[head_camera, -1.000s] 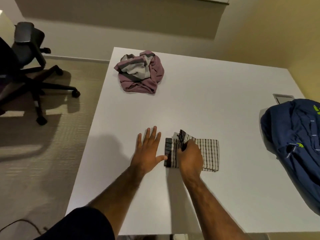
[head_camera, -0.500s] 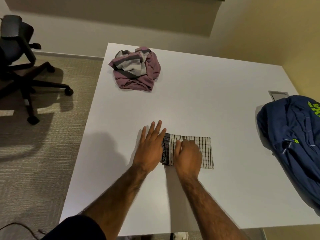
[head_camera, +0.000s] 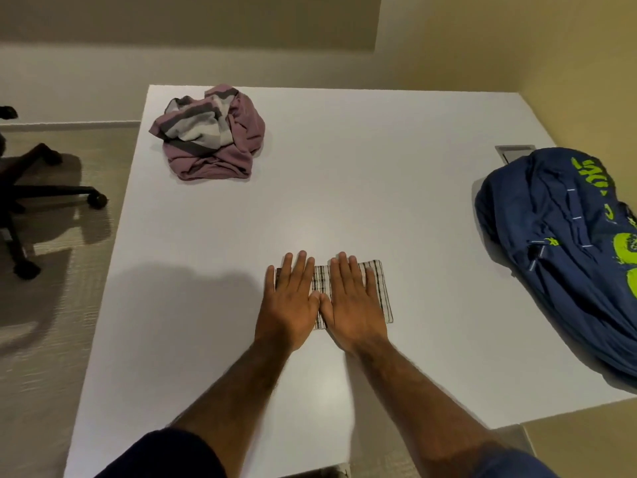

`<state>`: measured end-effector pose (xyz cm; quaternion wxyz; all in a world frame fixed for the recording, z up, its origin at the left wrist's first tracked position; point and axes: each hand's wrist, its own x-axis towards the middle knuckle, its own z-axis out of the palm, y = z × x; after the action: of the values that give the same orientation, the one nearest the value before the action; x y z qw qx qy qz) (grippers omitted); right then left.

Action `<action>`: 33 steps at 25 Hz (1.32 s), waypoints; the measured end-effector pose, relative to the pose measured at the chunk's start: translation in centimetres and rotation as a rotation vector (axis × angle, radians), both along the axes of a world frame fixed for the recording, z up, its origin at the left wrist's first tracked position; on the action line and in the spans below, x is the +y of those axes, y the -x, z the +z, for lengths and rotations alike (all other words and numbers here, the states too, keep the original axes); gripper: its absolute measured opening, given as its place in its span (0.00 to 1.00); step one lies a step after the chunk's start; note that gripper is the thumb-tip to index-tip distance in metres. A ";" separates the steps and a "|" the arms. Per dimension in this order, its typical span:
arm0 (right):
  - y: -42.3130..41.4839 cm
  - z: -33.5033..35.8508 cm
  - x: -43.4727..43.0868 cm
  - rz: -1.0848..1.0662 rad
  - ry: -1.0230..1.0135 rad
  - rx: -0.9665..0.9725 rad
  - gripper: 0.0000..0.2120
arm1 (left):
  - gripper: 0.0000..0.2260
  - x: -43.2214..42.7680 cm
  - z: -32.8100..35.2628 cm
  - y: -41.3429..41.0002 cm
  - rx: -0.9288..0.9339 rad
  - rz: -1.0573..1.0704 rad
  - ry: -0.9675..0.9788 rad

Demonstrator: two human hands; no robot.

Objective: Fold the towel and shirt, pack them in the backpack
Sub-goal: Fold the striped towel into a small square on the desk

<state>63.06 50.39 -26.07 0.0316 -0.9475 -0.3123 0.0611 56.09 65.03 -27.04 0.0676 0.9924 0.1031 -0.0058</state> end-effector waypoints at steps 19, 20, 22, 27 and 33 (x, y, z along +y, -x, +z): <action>-3.1 0.2 -2.8 0.071 0.024 0.025 0.34 | 0.28 -2.7 0.2 -0.8 0.000 0.077 0.014; -3.4 0.1 -3.1 0.051 0.026 0.019 0.34 | 0.29 -2.6 0.2 -0.7 0.004 0.090 0.024; -3.9 0.2 -3.5 0.003 0.025 0.015 0.35 | 0.31 -2.2 0.2 -0.5 0.010 0.136 0.054; -4.4 0.0 -4.1 -0.008 0.030 0.024 0.36 | 0.33 -1.4 0.2 0.2 0.034 0.144 0.070; -6.0 0.1 -4.7 0.078 0.007 0.082 0.35 | 0.30 2.0 0.6 1.4 0.127 0.009 0.115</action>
<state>69.05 45.69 -25.97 0.0388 -0.9315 -0.3471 0.1019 54.72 67.05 -26.44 0.1179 0.9840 0.1113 -0.0743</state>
